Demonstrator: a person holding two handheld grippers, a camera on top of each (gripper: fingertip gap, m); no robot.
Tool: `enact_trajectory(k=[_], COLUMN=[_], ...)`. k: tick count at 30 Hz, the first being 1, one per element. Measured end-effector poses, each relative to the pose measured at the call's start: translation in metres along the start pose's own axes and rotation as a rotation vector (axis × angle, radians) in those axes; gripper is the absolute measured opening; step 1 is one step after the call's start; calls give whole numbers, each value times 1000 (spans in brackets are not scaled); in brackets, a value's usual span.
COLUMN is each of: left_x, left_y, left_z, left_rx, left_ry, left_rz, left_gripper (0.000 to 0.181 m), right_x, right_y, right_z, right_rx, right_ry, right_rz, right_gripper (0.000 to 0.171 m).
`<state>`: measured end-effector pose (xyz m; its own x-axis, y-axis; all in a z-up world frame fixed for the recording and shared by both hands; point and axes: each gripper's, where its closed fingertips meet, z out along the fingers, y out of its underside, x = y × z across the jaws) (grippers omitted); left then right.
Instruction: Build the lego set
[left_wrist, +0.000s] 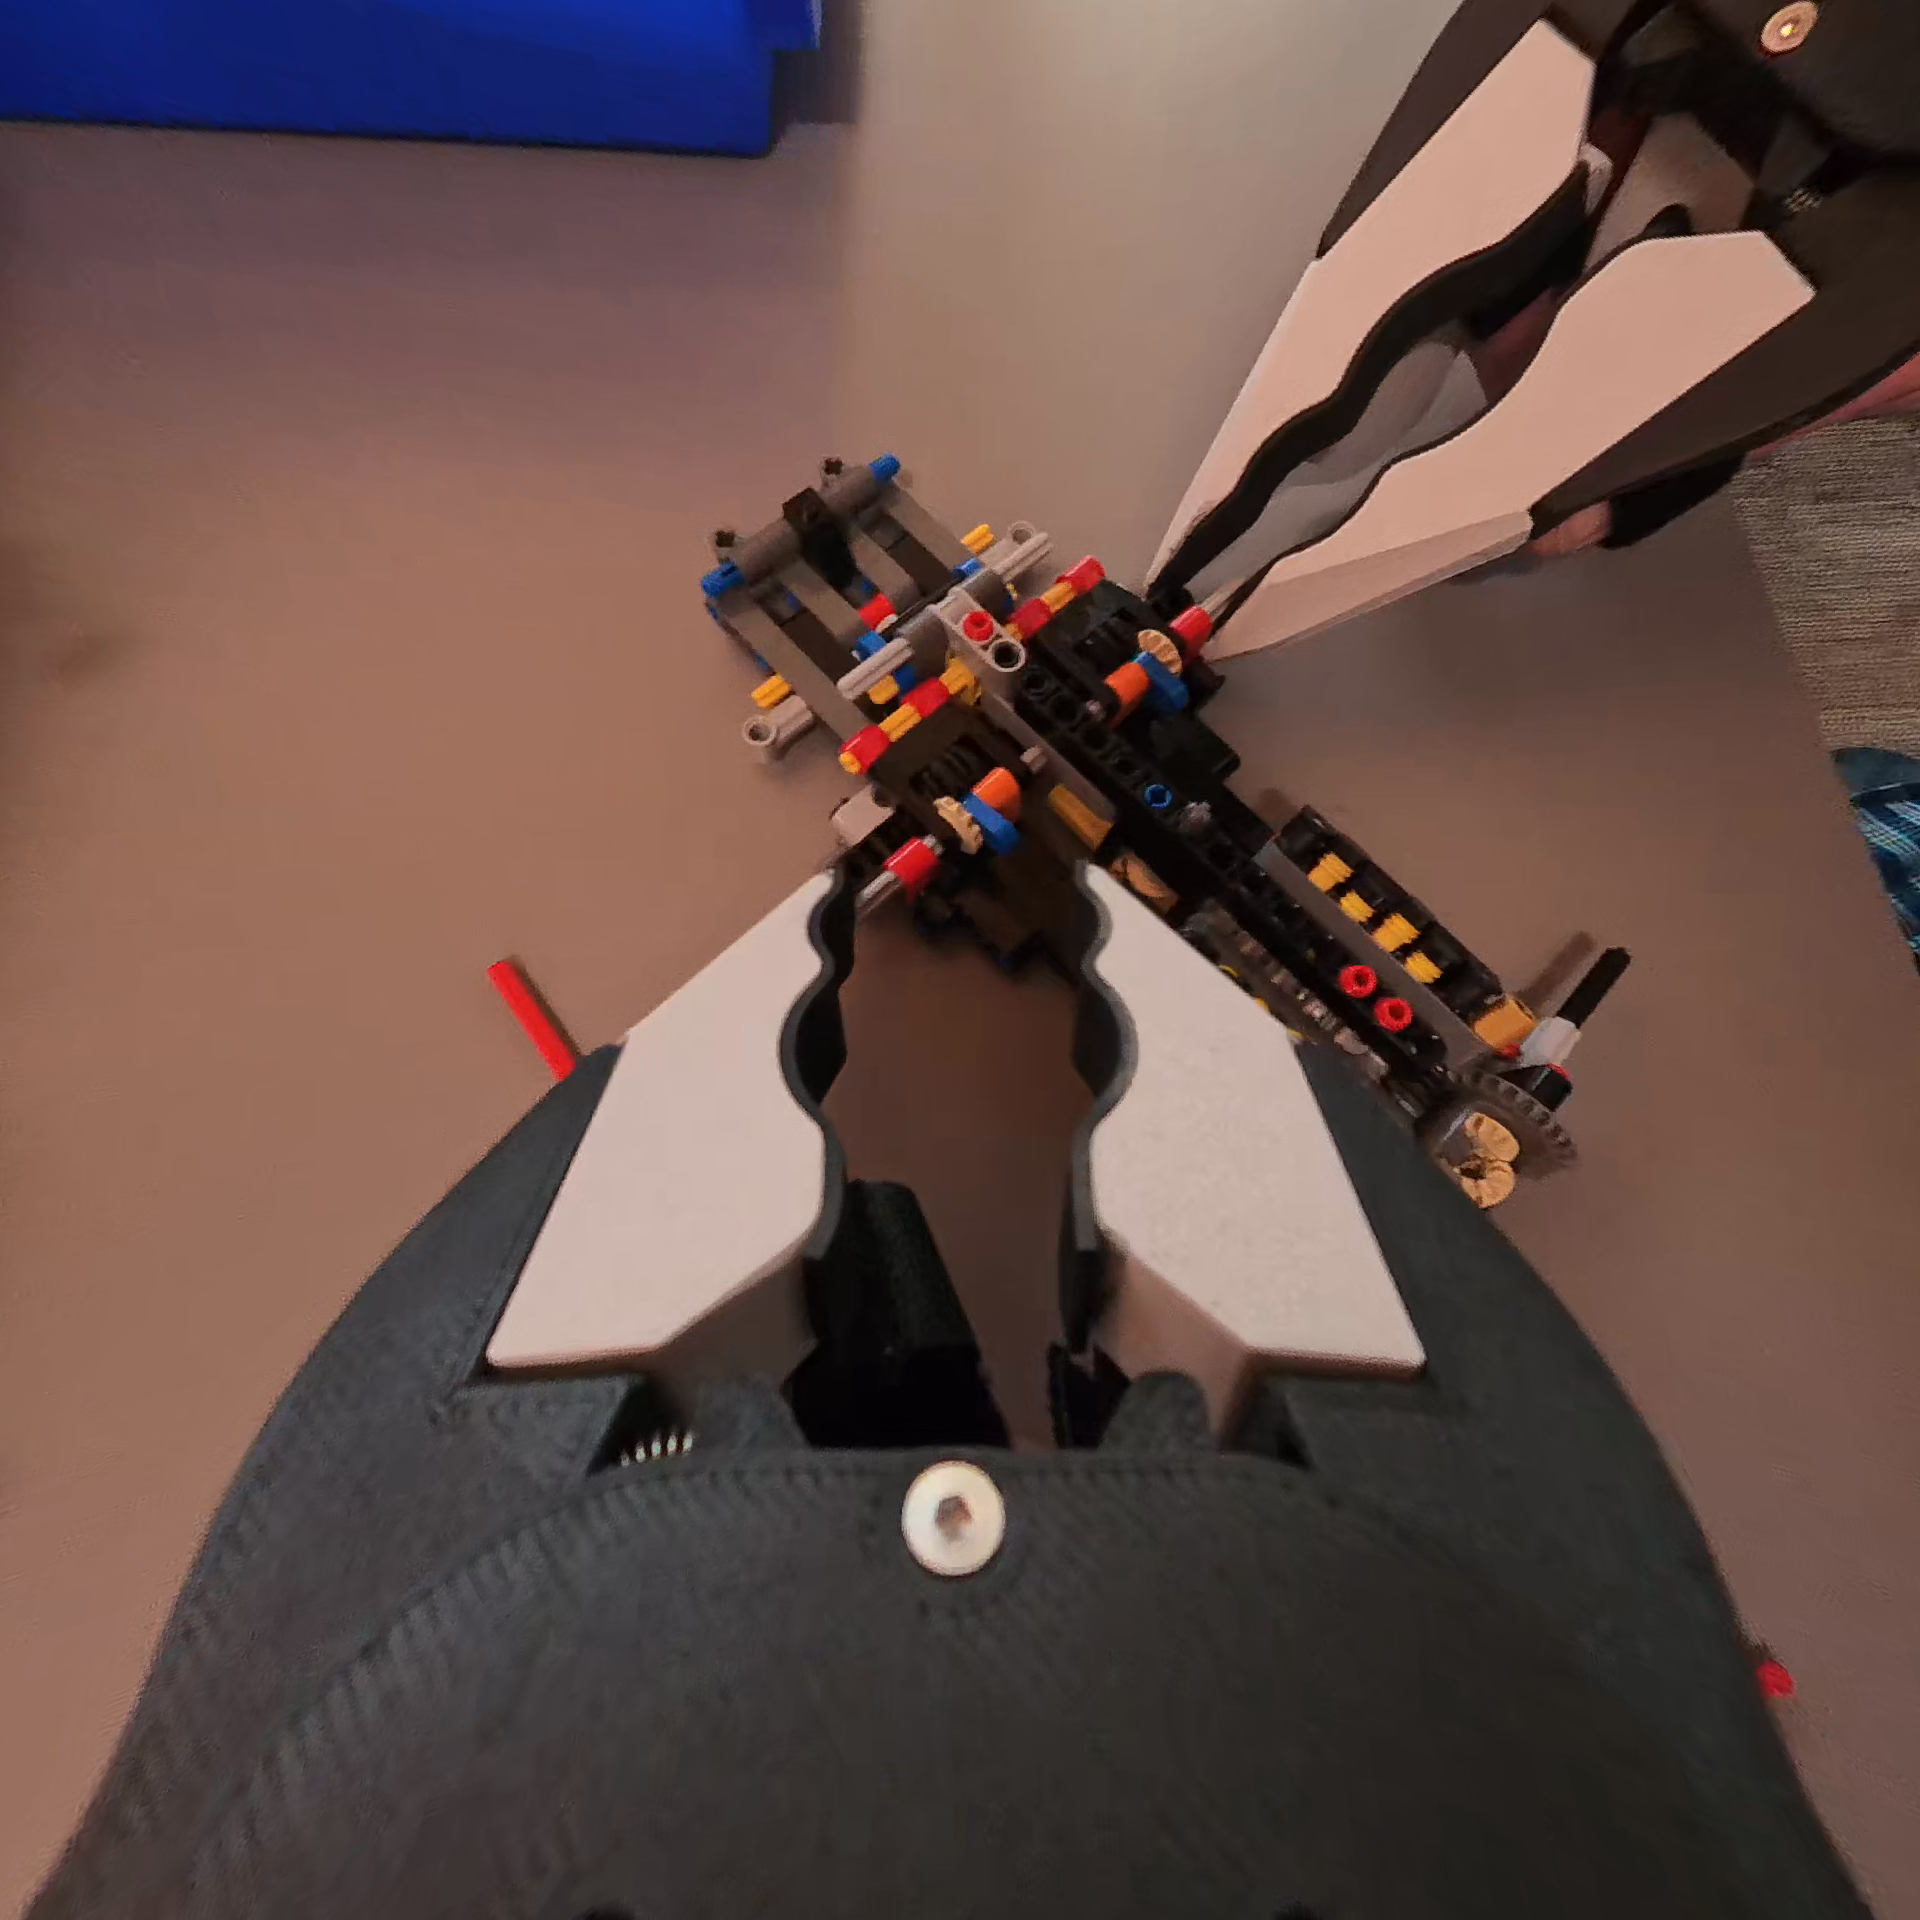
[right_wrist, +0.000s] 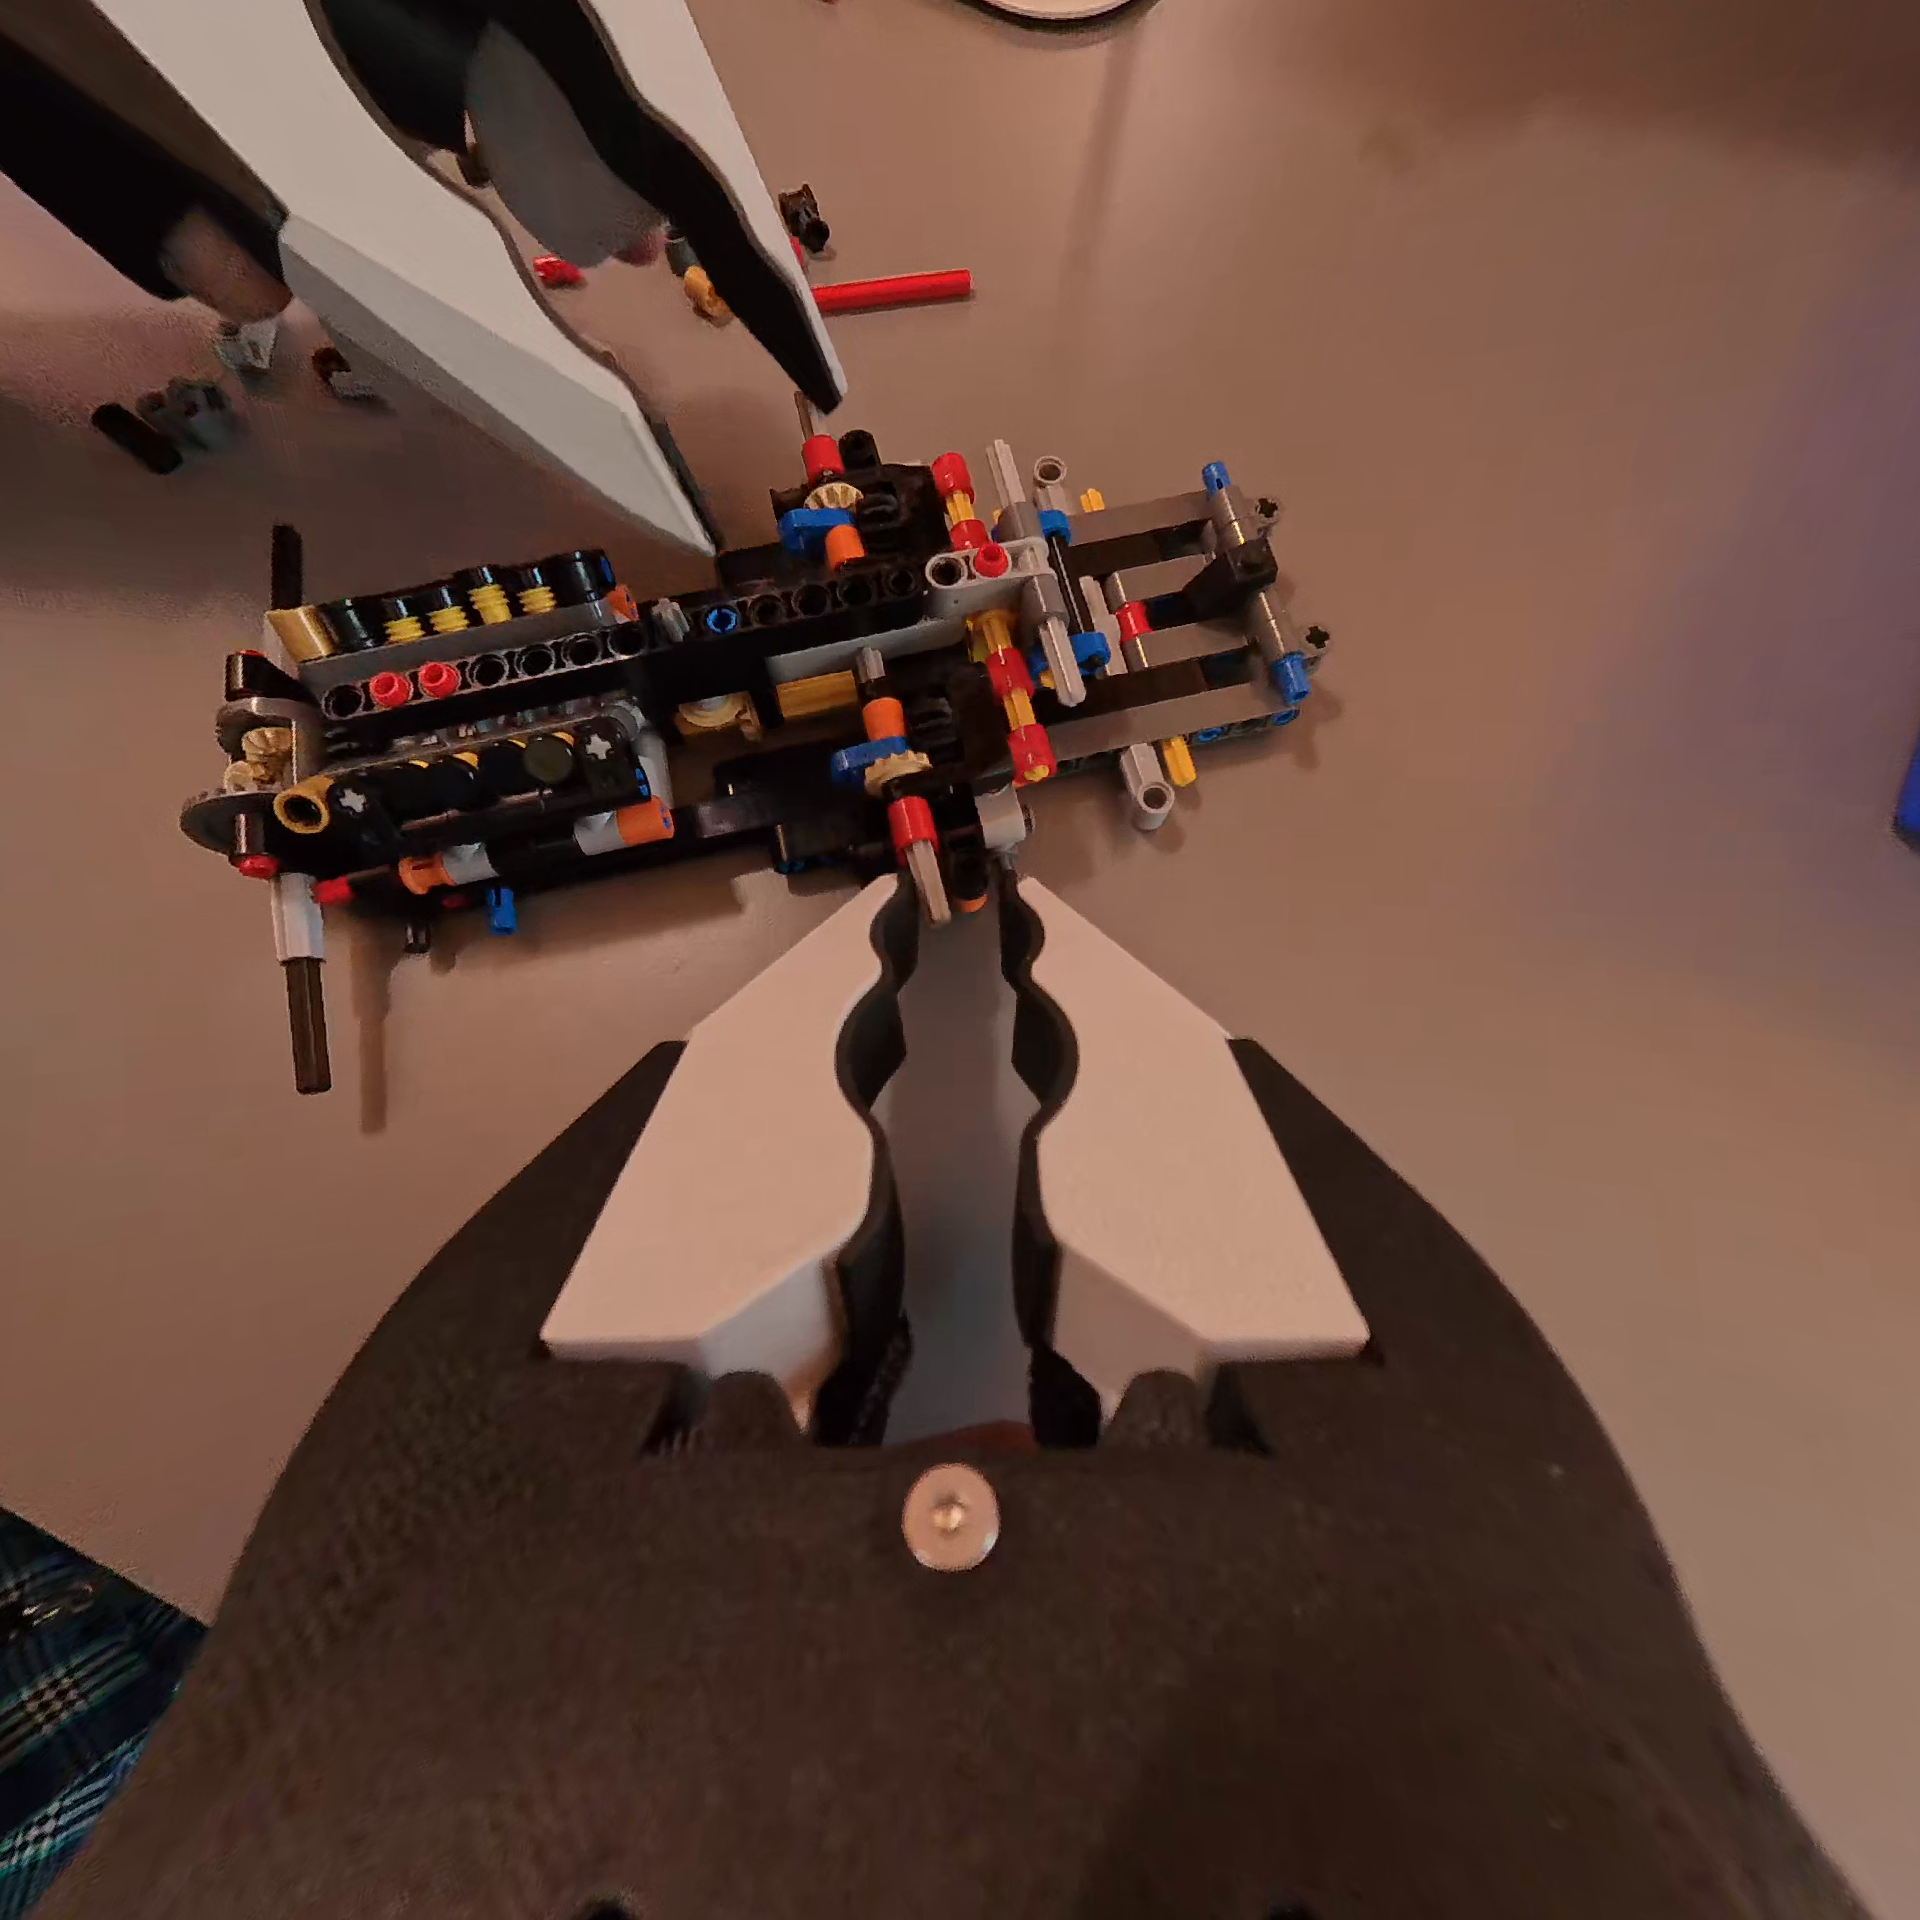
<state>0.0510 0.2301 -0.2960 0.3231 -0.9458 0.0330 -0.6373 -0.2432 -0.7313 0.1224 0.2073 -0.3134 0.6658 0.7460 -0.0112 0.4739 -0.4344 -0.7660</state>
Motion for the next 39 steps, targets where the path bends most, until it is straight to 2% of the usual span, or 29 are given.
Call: enact_trajectory(k=[10, 14, 18, 26, 33, 39], left_x=[6, -11, -12, 7, 2, 2], left_y=[7, 7, 17, 13, 10, 10], left_z=[-9, -19, -12, 4, 5, 9], left_rx=[3, 25, -15, 7, 20, 21], left_ry=[56, -1, -30, 69, 101, 144], left_rz=[36, 48, 137, 251, 279, 300], left_gripper=[20, 25, 31, 44, 46, 47], right_x=[5, 4, 4, 5, 7, 12], right_y=[-1, -2, -1, -2, -7, -20], right_z=[0, -1, 0, -1, -6, -14], right_rx=[5, 13, 8, 13, 56, 146], right_ry=[14, 13, 18, 22, 15, -95], right_rz=[25, 24, 20, 23, 48, 226], right_gripper=[8, 12, 17, 15, 26, 28])
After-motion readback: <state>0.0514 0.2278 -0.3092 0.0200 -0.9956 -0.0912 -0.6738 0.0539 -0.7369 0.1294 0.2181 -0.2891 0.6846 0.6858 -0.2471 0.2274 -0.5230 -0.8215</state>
